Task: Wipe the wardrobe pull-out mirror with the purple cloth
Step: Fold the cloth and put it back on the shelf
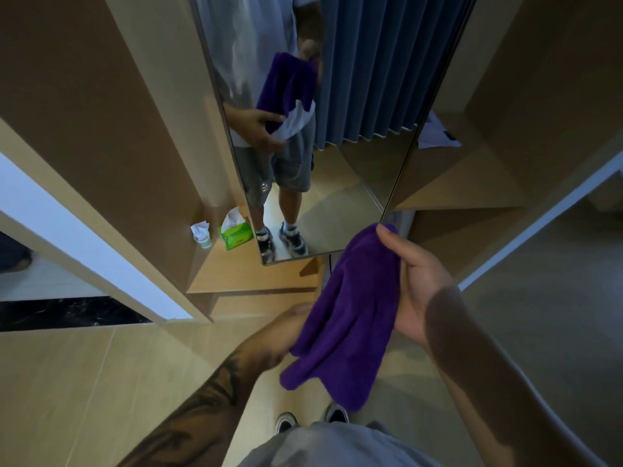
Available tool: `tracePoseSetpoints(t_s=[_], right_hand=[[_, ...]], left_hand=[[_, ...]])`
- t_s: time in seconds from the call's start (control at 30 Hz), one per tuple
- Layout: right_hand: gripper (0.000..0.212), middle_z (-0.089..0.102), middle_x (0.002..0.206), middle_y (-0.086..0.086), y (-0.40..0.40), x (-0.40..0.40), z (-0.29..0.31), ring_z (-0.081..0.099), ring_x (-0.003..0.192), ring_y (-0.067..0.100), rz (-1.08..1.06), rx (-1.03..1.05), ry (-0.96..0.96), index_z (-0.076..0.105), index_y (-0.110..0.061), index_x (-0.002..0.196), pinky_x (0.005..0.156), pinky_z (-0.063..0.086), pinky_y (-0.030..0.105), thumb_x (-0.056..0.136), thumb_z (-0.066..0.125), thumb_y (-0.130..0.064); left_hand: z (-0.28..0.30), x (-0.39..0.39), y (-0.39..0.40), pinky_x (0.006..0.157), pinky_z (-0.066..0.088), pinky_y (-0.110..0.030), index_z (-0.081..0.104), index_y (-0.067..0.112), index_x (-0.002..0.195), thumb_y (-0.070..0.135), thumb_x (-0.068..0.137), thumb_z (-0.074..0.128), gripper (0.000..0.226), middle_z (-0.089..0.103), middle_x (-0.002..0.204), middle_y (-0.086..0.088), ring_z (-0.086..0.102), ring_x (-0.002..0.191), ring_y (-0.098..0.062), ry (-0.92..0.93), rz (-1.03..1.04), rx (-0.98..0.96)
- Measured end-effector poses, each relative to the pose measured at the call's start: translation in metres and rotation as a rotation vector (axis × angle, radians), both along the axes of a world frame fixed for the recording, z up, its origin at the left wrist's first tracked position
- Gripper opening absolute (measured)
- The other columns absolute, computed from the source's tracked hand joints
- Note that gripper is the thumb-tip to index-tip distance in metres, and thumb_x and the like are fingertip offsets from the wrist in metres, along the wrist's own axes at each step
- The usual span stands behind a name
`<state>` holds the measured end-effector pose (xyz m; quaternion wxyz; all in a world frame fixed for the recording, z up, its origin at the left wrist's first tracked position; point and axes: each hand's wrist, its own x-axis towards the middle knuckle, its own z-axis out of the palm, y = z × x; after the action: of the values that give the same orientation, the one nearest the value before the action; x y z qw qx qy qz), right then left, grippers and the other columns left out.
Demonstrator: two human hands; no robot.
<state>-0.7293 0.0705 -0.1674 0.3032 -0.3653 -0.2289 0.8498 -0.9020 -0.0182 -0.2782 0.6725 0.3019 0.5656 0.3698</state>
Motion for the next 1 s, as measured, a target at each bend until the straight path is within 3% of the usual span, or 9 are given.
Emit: tracePoseSetpoints(t_s=[0.07, 0.17, 0.23, 0.3, 0.43, 0.57, 0.67, 0.8, 1.0], right_hand=[[0.055, 0.077, 0.102, 0.014, 0.0, 0.005, 0.0, 0.077, 0.086, 0.033, -0.047, -0.002, 0.029, 0.071, -0.006, 0.124, 0.071, 0.061, 0.045, 0.077, 0.086, -0.03], [0.051, 0.077, 0.104, 0.013, 0.0, 0.011, -0.001, 0.077, 0.088, 0.033, -0.103, 0.008, 0.105, 0.074, -0.006, 0.121, 0.072, 0.061, 0.044, 0.076, 0.083, -0.027], [0.048, 0.077, 0.107, 0.013, 0.002, 0.016, -0.005, 0.077, 0.092, 0.033, -0.138, -0.004, 0.142, 0.073, -0.007, 0.125, 0.073, 0.061, 0.044, 0.081, 0.079, -0.025], [0.051, 0.075, 0.118, 0.011, 0.004, 0.02, -0.012, 0.075, 0.104, 0.032, -0.157, 0.004, 0.165, 0.067, -0.014, 0.135, 0.082, 0.06, 0.046, 0.086, 0.074, -0.024], [0.051, 0.065, 0.141, 0.007, 0.002, 0.026, -0.024, 0.066, 0.125, 0.035, -0.131, 0.068, 0.16, 0.057, -0.031, 0.146, 0.096, 0.054, 0.054, 0.096, 0.063, -0.024], [0.062, 0.062, 0.144, 0.011, -0.003, 0.028, -0.03, 0.066, 0.124, 0.036, -0.027, 0.122, 0.231, 0.05, -0.034, 0.151, 0.093, 0.055, 0.052, 0.093, 0.063, -0.017], [0.07, 0.064, 0.14, 0.01, -0.004, 0.025, -0.028, 0.068, 0.12, 0.034, 0.034, 0.16, 0.279, 0.05, -0.035, 0.151, 0.09, 0.056, 0.05, 0.088, 0.071, -0.014], [0.077, 0.063, 0.139, 0.012, -0.009, 0.022, -0.027, 0.065, 0.122, 0.034, 0.124, 0.183, 0.345, 0.049, -0.03, 0.152, 0.097, 0.055, 0.05, 0.084, 0.078, -0.011], [0.075, 0.06, 0.146, 0.012, -0.01, 0.032, -0.03, 0.062, 0.129, 0.036, 0.11, 0.22, 0.264, 0.05, -0.034, 0.151, 0.096, 0.055, 0.048, 0.085, 0.069, -0.004]], left_hand=[[-0.008, 0.01, -0.008, 0.09, 0.051, -0.033, 0.082, 0.011, 0.109, 0.043, 0.107, 0.054, 0.042, 0.073, 0.119, -0.012, 0.068, 0.103, -0.025, -0.381, 0.137, -0.146], [-0.018, 0.013, -0.016, 0.121, 0.024, -0.046, 0.06, 0.008, 0.145, 0.073, 0.097, 0.052, 0.081, 0.052, 0.149, -0.022, 0.046, 0.133, -0.038, -0.786, 0.204, -0.206], [-0.019, 0.008, -0.017, 0.13, 0.006, -0.05, 0.045, 0.01, 0.158, 0.079, 0.094, 0.052, 0.094, 0.041, 0.162, -0.018, 0.036, 0.149, -0.036, -0.959, 0.213, -0.128], [-0.018, 0.002, -0.016, 0.13, 0.015, -0.051, 0.059, 0.009, 0.147, 0.075, 0.09, 0.064, 0.087, 0.055, 0.152, -0.02, 0.048, 0.142, -0.036, -1.016, 0.218, -0.065], [-0.009, -0.008, -0.013, 0.105, 0.051, -0.046, 0.069, 0.006, 0.132, 0.045, 0.087, 0.083, 0.061, 0.073, 0.124, -0.019, 0.07, 0.112, -0.033, -0.922, 0.211, -0.017], [-0.003, -0.002, -0.008, 0.085, 0.057, -0.043, 0.072, 0.01, 0.119, 0.024, 0.087, 0.076, 0.035, 0.069, 0.122, -0.016, 0.07, 0.1, -0.03, -0.561, 0.135, -0.118], [-0.005, 0.006, -0.009, 0.078, 0.061, -0.04, 0.073, 0.011, 0.12, 0.024, 0.087, 0.071, 0.036, 0.073, 0.119, -0.017, 0.074, 0.095, -0.03, -0.401, 0.081, -0.145], [-0.001, 0.017, -0.004, 0.08, 0.059, -0.035, 0.082, 0.022, 0.112, 0.045, 0.084, 0.071, 0.038, 0.077, 0.115, -0.007, 0.075, 0.095, -0.024, -0.455, 0.058, -0.166], [0.0, 0.012, 0.009, 0.096, 0.058, -0.045, 0.077, 0.01, 0.124, 0.015, 0.078, 0.083, 0.046, 0.072, 0.126, -0.018, 0.071, 0.112, -0.033, -0.582, 0.207, -0.012]])
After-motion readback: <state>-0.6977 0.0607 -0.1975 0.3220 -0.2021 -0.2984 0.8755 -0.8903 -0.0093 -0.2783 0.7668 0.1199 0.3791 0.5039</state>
